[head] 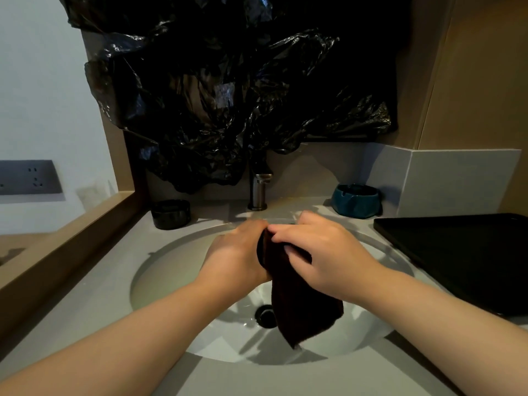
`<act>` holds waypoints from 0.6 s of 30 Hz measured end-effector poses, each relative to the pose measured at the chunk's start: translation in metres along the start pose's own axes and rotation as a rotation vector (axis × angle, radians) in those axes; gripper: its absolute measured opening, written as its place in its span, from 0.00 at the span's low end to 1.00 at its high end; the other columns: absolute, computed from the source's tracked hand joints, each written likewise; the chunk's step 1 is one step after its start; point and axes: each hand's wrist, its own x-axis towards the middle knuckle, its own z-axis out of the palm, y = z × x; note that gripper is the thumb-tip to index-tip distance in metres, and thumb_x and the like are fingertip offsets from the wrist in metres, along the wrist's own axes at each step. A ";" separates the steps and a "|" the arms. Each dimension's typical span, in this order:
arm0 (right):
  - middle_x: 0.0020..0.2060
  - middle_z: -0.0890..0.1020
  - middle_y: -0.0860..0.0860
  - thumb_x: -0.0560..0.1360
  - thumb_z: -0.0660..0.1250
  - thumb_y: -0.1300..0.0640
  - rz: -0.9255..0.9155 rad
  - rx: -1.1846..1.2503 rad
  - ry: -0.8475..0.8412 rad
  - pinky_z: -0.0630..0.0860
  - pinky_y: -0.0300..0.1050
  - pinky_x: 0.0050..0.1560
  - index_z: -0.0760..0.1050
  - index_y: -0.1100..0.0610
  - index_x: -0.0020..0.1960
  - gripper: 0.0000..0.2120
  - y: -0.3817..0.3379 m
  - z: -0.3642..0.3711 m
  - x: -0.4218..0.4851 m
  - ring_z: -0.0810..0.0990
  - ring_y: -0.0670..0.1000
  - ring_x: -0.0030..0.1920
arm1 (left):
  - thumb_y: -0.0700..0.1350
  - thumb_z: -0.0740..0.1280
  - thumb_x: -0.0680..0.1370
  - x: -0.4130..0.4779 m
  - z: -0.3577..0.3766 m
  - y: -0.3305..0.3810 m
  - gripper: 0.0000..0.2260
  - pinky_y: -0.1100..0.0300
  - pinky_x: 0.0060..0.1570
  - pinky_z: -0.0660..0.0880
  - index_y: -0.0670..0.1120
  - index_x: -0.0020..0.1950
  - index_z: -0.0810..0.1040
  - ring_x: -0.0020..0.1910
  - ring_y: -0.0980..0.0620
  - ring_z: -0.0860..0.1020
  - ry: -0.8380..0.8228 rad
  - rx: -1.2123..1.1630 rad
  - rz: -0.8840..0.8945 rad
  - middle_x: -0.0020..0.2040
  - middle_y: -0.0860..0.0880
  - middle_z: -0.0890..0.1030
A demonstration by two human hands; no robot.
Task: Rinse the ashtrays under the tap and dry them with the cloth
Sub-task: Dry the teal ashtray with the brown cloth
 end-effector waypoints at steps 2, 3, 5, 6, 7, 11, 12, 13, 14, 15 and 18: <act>0.48 0.83 0.47 0.72 0.65 0.50 -0.019 -0.017 -0.011 0.78 0.49 0.34 0.81 0.55 0.52 0.13 0.001 0.001 -0.001 0.76 0.50 0.41 | 0.58 0.70 0.71 0.001 0.000 0.000 0.22 0.63 0.45 0.71 0.56 0.62 0.70 0.51 0.54 0.77 -0.033 0.033 0.004 0.53 0.58 0.76; 0.48 0.83 0.46 0.71 0.64 0.47 -0.036 -0.028 -0.044 0.77 0.48 0.34 0.81 0.54 0.51 0.15 0.002 0.003 -0.002 0.75 0.50 0.41 | 0.58 0.71 0.70 0.001 -0.001 0.000 0.22 0.63 0.44 0.70 0.56 0.62 0.70 0.51 0.54 0.77 -0.044 0.038 0.001 0.51 0.59 0.75; 0.46 0.82 0.46 0.70 0.64 0.47 -0.084 -0.054 -0.105 0.76 0.48 0.33 0.81 0.54 0.51 0.15 0.003 0.007 -0.003 0.72 0.49 0.42 | 0.57 0.73 0.69 0.000 -0.001 -0.001 0.23 0.63 0.42 0.67 0.55 0.61 0.71 0.49 0.53 0.76 -0.038 0.038 0.002 0.48 0.59 0.73; 0.46 0.82 0.46 0.70 0.66 0.50 -0.106 -0.053 -0.116 0.76 0.49 0.33 0.81 0.54 0.51 0.13 0.004 0.008 -0.003 0.72 0.49 0.42 | 0.56 0.73 0.69 0.000 -0.001 -0.002 0.23 0.63 0.42 0.66 0.55 0.61 0.71 0.50 0.52 0.77 -0.030 0.043 0.003 0.48 0.59 0.74; 0.47 0.83 0.46 0.69 0.70 0.54 -0.118 -0.039 -0.118 0.76 0.50 0.33 0.81 0.54 0.52 0.12 0.006 0.008 -0.003 0.73 0.50 0.41 | 0.55 0.73 0.69 0.000 -0.001 -0.003 0.23 0.63 0.43 0.67 0.55 0.61 0.71 0.50 0.52 0.77 -0.027 0.045 -0.005 0.50 0.57 0.75; 0.50 0.84 0.48 0.68 0.72 0.64 -0.041 0.039 -0.056 0.79 0.53 0.38 0.83 0.55 0.53 0.14 0.022 -0.005 -0.005 0.77 0.52 0.42 | 0.51 0.75 0.69 0.002 -0.002 -0.005 0.26 0.61 0.50 0.73 0.56 0.64 0.69 0.53 0.52 0.76 -0.021 0.001 -0.063 0.56 0.56 0.77; 0.51 0.84 0.48 0.69 0.71 0.66 -0.004 0.027 -0.019 0.79 0.53 0.40 0.83 0.56 0.53 0.14 0.027 -0.008 -0.005 0.77 0.52 0.43 | 0.51 0.75 0.68 0.002 -0.003 -0.006 0.28 0.60 0.53 0.74 0.56 0.65 0.69 0.54 0.53 0.75 -0.016 -0.026 -0.079 0.57 0.57 0.76; 0.52 0.84 0.49 0.69 0.70 0.67 0.024 0.007 0.019 0.80 0.53 0.42 0.83 0.57 0.53 0.14 0.031 -0.010 -0.006 0.77 0.51 0.44 | 0.50 0.76 0.68 0.002 -0.004 -0.006 0.28 0.59 0.55 0.74 0.57 0.65 0.69 0.55 0.53 0.75 -0.008 -0.055 -0.095 0.57 0.57 0.76; 0.52 0.84 0.50 0.68 0.71 0.69 0.027 -0.016 0.049 0.80 0.53 0.42 0.83 0.58 0.53 0.15 0.031 -0.010 -0.007 0.77 0.50 0.44 | 0.50 0.76 0.68 0.002 -0.004 -0.007 0.29 0.59 0.55 0.74 0.57 0.65 0.69 0.55 0.54 0.75 0.000 -0.075 -0.106 0.57 0.57 0.76; 0.51 0.84 0.51 0.67 0.71 0.71 0.002 -0.035 0.067 0.80 0.52 0.40 0.83 0.59 0.52 0.15 0.029 -0.008 -0.007 0.77 0.50 0.43 | 0.51 0.77 0.67 0.002 -0.003 -0.007 0.28 0.59 0.55 0.74 0.57 0.65 0.70 0.55 0.54 0.75 0.006 -0.083 -0.107 0.57 0.57 0.76; 0.50 0.84 0.55 0.66 0.72 0.72 -0.167 -0.060 0.038 0.79 0.49 0.34 0.82 0.63 0.51 0.15 0.013 0.005 -0.008 0.77 0.54 0.39 | 0.54 0.76 0.68 0.001 -0.001 -0.006 0.28 0.62 0.51 0.73 0.57 0.64 0.69 0.53 0.55 0.75 0.001 -0.063 -0.088 0.54 0.58 0.76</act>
